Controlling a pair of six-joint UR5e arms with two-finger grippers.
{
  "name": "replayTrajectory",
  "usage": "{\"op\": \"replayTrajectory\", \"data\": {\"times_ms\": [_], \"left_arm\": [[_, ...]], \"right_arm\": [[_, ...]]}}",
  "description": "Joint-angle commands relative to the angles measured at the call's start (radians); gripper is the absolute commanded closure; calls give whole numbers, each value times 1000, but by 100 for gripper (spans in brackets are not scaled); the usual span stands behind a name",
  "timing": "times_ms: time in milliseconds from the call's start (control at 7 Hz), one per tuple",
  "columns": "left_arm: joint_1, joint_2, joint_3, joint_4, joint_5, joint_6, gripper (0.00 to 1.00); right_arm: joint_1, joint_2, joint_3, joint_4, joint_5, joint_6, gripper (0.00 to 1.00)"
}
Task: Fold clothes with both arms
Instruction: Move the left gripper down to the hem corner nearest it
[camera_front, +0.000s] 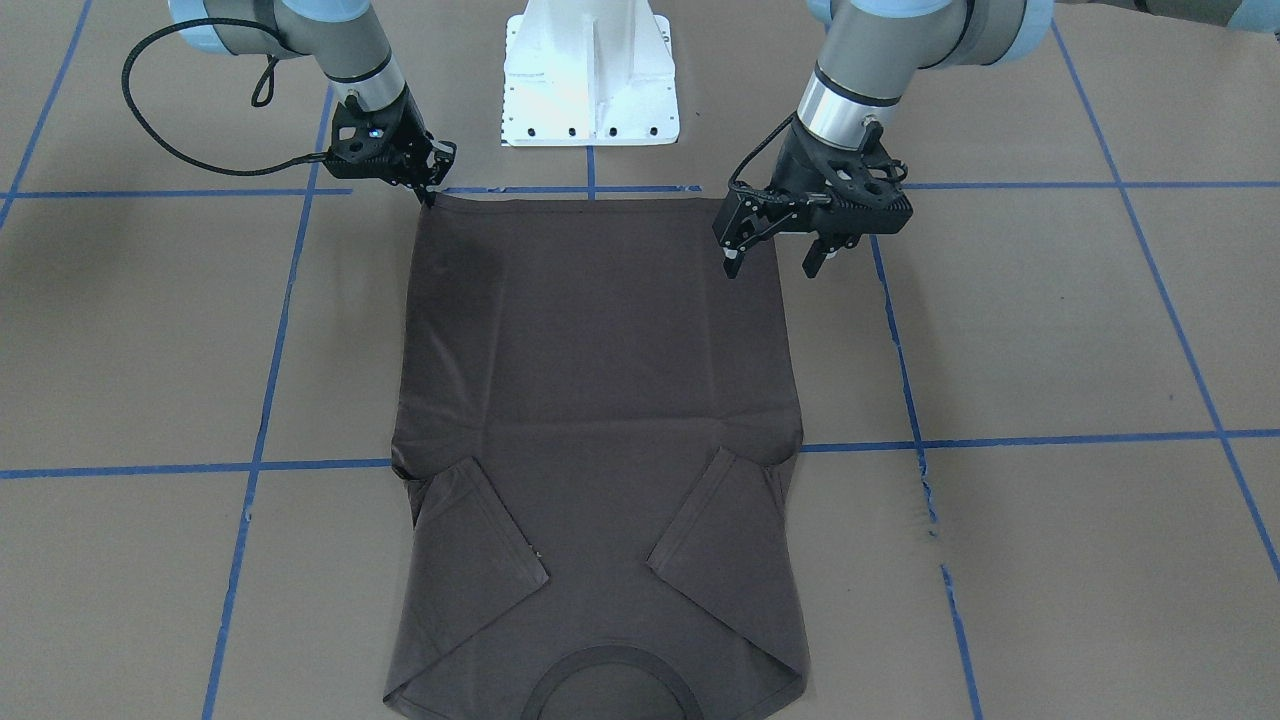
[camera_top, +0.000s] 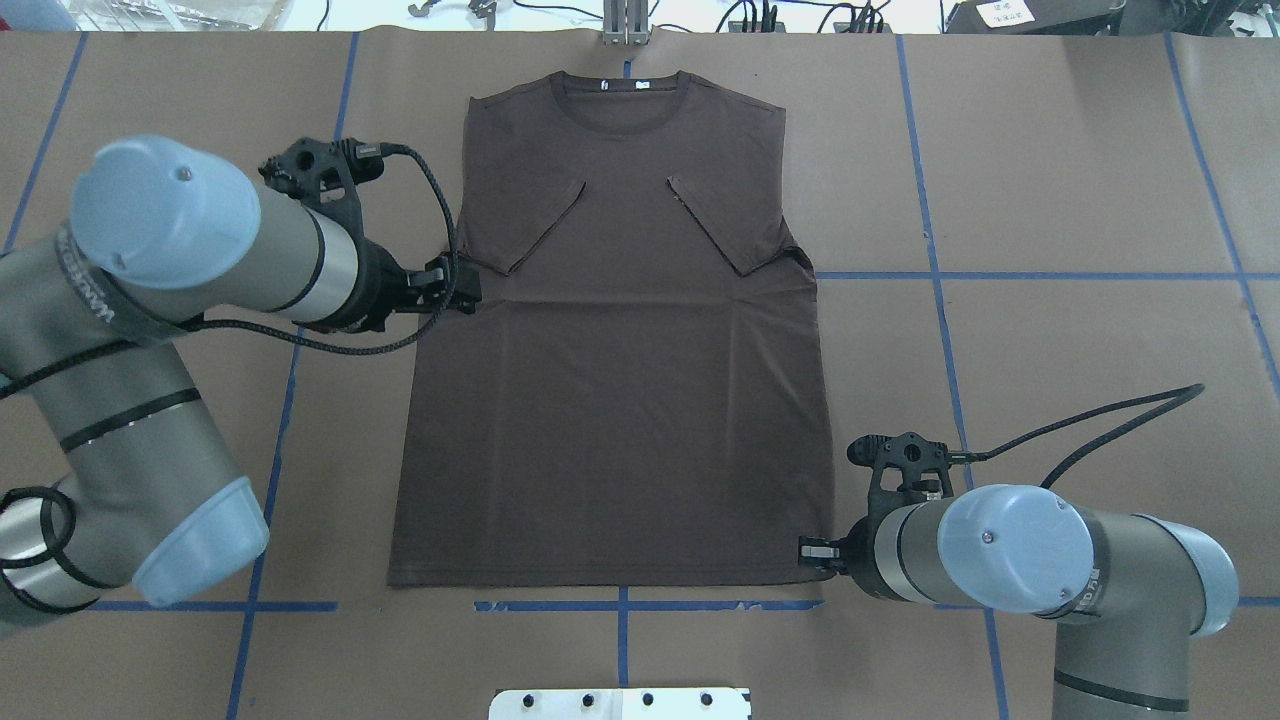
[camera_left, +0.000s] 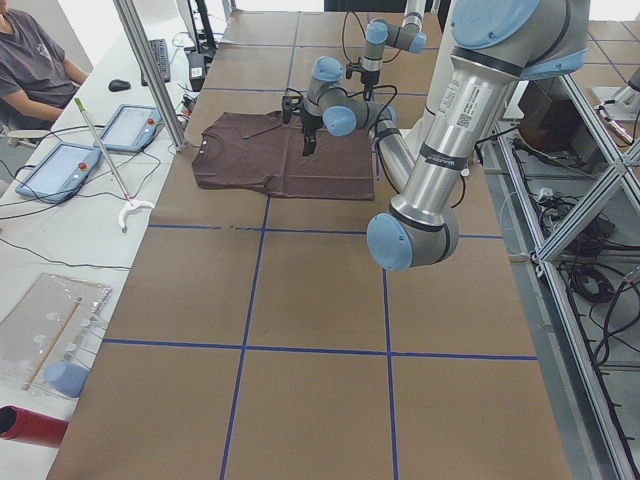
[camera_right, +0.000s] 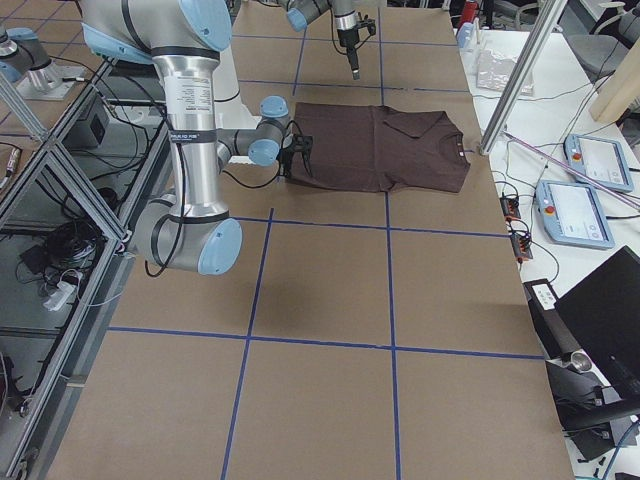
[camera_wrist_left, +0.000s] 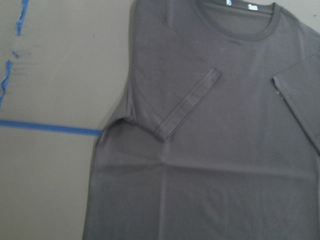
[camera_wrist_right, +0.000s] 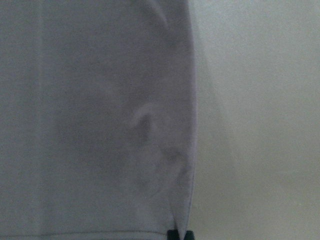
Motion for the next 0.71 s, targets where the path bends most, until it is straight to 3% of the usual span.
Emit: {"op": "replayTrajectory", "data": {"times_ms": [0, 286, 571], "left_arm": [[227, 140, -90, -4, 101, -247, 0], [375, 200, -92, -4, 210, -435, 0], [382, 237, -71, -5, 226, -457, 0]], "right_arm": [[2, -4, 30, 1, 2, -5, 100], [3, -4, 68, 1, 7, -6, 100], [3, 5, 70, 1, 7, -5, 100]]}}
